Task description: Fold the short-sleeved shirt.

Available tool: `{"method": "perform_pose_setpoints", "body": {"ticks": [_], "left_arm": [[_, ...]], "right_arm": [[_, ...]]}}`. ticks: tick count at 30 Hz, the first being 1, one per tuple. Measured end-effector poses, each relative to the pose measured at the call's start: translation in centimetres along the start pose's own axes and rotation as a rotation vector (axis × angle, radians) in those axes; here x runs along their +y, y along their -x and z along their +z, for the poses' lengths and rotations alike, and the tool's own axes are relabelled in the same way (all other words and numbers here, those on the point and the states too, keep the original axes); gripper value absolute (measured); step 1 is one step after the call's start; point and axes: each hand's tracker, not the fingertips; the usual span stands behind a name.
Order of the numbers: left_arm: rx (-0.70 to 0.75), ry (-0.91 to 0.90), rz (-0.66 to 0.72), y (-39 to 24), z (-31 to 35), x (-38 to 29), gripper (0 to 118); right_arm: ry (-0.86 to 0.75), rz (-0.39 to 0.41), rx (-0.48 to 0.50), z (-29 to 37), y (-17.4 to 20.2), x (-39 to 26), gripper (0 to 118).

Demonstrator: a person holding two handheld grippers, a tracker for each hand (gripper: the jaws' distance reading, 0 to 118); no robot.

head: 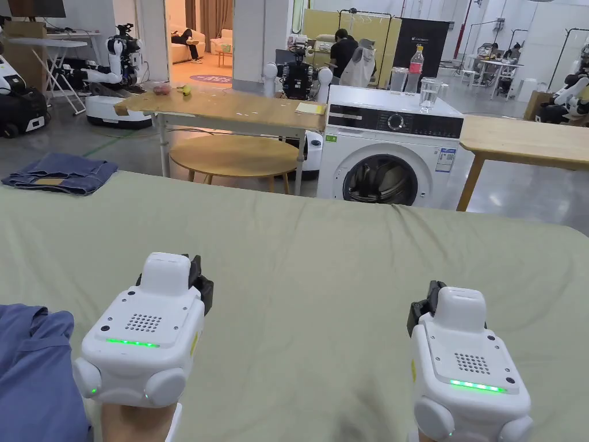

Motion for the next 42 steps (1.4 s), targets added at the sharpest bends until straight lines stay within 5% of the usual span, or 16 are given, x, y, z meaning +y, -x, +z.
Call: {"method": "perform_pose_setpoints", "body": {"ticks": [14, 21, 30, 37, 40, 42], "left_arm": [[0.055, 0.018, 0.029, 2.2, 1.4, 0.8, 0], [0.151, 0.047, 0.043, 8.1, 4.6, 2.1, 0], [0.322, 0.39, 0.089, 20.2, 8.2, 1.2, 0], [0.218, 0.72, 0.265, 27.3, 7.3, -1.7, 0], [0.164, 0.85, 0.276, 28.3, 5.8, -3.8, 61], [0.17, 0.904, 0.311, 28.7, 5.0, -5.4, 70]], "right_arm": [[0.01, -0.032, 0.031, 0.5, 0.9, 1.0, 0], [0.019, -0.033, 0.14, 0.9, 6.0, 1.9, 0], [0.071, -0.021, 0.326, 1.6, 14.4, 1.4, 0], [0.094, 0.014, 0.406, 1.9, 17.3, 0.3, 0], [0.109, 0.024, 0.414, 1.7, 17.4, 0.0, 0], [0.117, 0.028, 0.416, 1.5, 17.3, -0.2, 0]]}}
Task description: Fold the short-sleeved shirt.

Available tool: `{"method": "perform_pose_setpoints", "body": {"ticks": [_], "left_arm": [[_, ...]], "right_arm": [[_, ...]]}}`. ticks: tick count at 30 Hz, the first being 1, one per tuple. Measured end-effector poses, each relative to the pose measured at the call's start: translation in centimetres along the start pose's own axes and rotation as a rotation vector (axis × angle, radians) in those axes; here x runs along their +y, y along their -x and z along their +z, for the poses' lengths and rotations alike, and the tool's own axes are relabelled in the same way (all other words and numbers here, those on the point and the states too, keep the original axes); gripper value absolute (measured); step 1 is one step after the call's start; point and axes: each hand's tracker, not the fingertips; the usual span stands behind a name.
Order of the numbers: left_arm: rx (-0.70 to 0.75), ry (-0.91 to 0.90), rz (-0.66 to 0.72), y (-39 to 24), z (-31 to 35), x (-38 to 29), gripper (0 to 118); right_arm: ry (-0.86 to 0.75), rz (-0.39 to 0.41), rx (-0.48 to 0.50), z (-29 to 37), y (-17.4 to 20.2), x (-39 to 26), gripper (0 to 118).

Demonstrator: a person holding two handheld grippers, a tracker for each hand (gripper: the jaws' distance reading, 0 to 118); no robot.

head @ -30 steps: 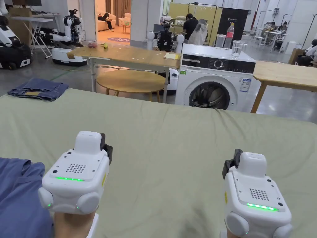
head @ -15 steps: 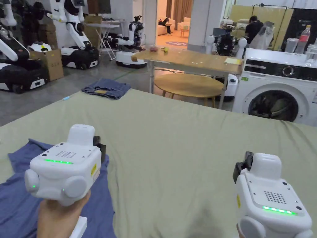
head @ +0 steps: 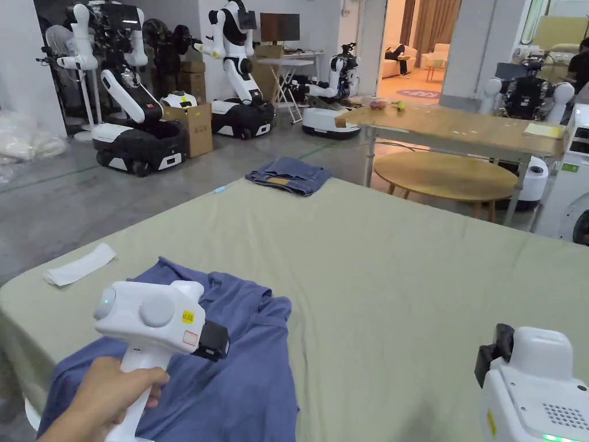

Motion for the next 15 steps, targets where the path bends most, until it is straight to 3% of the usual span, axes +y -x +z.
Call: {"method": "perform_pose_setpoints", "body": {"ticks": [6, 8, 11, 12, 15], "left_arm": [[0.1, 0.172, 0.045, 0.3, -6.9, -1.4, 71], [0.113, 0.082, -0.012, -0.7, -6.4, -1.8, 70], [0.092, 0.056, -0.064, -1.9, -5.6, -2.5, 27], [0.08, 0.044, -0.061, -2.1, -5.6, -2.5, 0], [0.088, 0.033, -0.046, -1.9, -6.0, -2.7, 0]], "right_arm": [[0.037, 0.002, -0.018, -0.1, -1.3, -0.8, 0], [0.047, 0.006, -0.027, -0.1, -1.8, -1.1, 0], [0.056, -0.002, -0.036, -0.1, -2.5, -1.3, 0], [0.06, -0.006, -0.036, -0.1, -2.7, -1.4, 0], [0.062, -0.014, -0.046, 0.2, -3.2, -1.4, 0]]}}
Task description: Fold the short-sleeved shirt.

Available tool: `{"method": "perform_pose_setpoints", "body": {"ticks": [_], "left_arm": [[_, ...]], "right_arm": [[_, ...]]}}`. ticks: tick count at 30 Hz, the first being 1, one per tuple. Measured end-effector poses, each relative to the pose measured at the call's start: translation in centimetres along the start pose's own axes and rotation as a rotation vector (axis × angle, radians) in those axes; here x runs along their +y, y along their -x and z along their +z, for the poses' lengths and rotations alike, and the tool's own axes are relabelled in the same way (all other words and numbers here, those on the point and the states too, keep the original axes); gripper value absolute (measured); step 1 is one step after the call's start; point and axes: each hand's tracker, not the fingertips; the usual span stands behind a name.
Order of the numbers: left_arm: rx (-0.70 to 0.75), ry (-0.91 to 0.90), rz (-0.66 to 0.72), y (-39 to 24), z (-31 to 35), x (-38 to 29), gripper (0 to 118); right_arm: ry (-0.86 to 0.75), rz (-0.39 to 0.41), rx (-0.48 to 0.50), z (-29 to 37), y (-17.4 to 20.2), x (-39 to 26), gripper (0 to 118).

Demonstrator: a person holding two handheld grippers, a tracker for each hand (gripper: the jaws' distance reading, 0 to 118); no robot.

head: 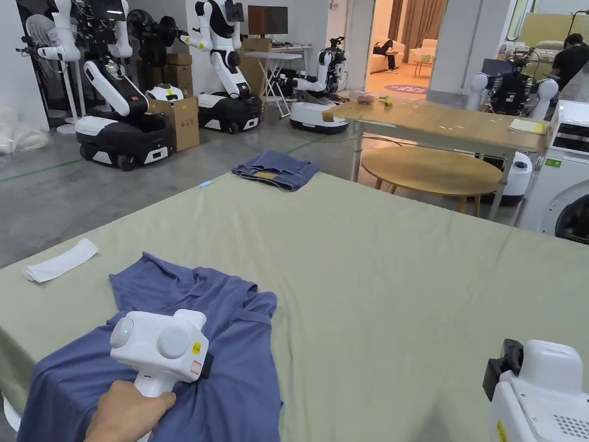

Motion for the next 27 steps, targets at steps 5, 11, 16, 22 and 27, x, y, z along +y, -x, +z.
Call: {"method": "perform_pose_setpoints", "body": {"ticks": [5, 11, 16, 22, 27], "left_arm": [[-0.01, -0.149, -0.077, -0.4, 3.5, 0.4, 0], [-0.125, -0.346, -0.073, -1.4, 10.4, 4.3, 0], [-0.228, -0.535, -0.118, -6.1, 18.0, 8.4, 0], [-0.43, -0.612, -0.267, -15.7, 23.5, 11.7, 0], [-0.661, -0.6, -0.382, -25.7, 24.6, 12.7, 0]], "right_arm": [[-0.003, -0.013, -0.02, 0.5, -1.2, 0.2, 0], [-0.017, -0.028, -0.045, 1.1, -2.8, 1.0, 0], [-0.038, -0.04, -0.079, 2.0, -4.7, 1.8, 0], [-0.06, -0.062, -0.142, 3.6, -8.1, 2.5, 0], [-0.077, -0.067, -0.223, 5.9, -12.0, 3.1, 0]]}}
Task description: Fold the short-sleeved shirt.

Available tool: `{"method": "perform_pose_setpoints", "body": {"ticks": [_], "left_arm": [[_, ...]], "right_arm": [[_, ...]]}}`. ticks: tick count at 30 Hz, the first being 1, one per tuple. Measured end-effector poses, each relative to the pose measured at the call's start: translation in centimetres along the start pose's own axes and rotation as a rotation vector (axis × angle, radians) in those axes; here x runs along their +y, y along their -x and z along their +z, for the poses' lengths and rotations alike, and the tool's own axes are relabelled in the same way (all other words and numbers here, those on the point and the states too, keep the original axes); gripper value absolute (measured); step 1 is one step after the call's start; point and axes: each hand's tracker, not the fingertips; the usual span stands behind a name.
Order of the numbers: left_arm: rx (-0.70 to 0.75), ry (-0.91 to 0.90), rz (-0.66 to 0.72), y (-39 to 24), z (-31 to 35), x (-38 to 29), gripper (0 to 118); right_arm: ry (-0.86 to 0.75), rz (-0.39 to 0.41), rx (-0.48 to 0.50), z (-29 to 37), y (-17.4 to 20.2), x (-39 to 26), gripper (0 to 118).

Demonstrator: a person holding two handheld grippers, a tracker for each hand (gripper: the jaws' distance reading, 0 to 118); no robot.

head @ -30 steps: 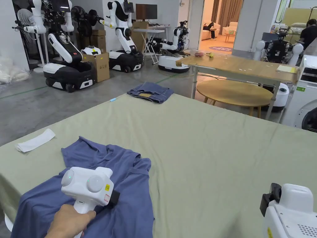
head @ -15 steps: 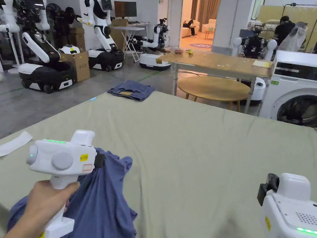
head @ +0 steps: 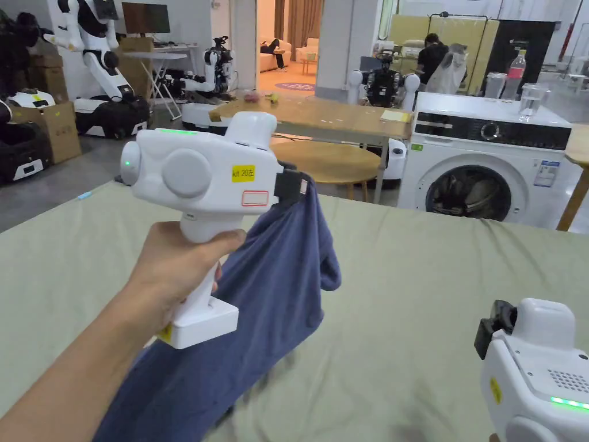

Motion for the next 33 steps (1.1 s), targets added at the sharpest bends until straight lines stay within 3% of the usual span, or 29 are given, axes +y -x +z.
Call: {"method": "perform_pose_setpoints", "body": {"ticks": [7, 17, 19, 20, 24, 28, 29, 31, 33], "left_arm": [[-0.24, 0.103, -0.056, -11.8, -9.8, -2.0, 0], [-0.366, 0.423, -0.021, -19.4, -18.5, -16.2, 0], [-0.362, 0.453, -0.013, -19.5, -19.0, -17.8, 27], [-0.353, 0.471, -0.009, -19.4, -19.0, -18.2, 35], [-0.275, 0.395, -0.01, -18.1, -17.3, -17.7, 46], [-0.195, 0.249, 0.032, -15.4, -13.7, -15.5, 44], [-0.179, 0.201, 0.035, -14.5, -12.7, -15.2, 37], [-0.139, 0.168, 0.016, -13.1, -11.1, -14.5, 0], [-0.059, 0.148, -0.023, -11.9, -9.8, -14.4, 0]], "right_arm": [[-0.034, -0.004, -0.161, 3.0, -7.6, 0.9, 0], [0.045, -0.013, -0.281, 5.7, -14.3, -1.3, 0], [0.063, -0.012, -0.283, 5.9, -14.6, -1.9, 0], [0.072, -0.014, -0.282, 5.9, -14.6, -2.0, 0], [0.086, -0.017, -0.252, 5.8, -13.9, -2.0, 0], [0.085, -0.003, -0.199, 5.1, -12.0, -1.5, 0], [0.08, -0.004, -0.182, 4.9, -11.5, -1.3, 0], [0.074, 0.001, -0.156, 4.5, -10.2, -1.1, 0], [0.072, 0.003, -0.134, 4.2, -9.0, -0.9, 0]]}}
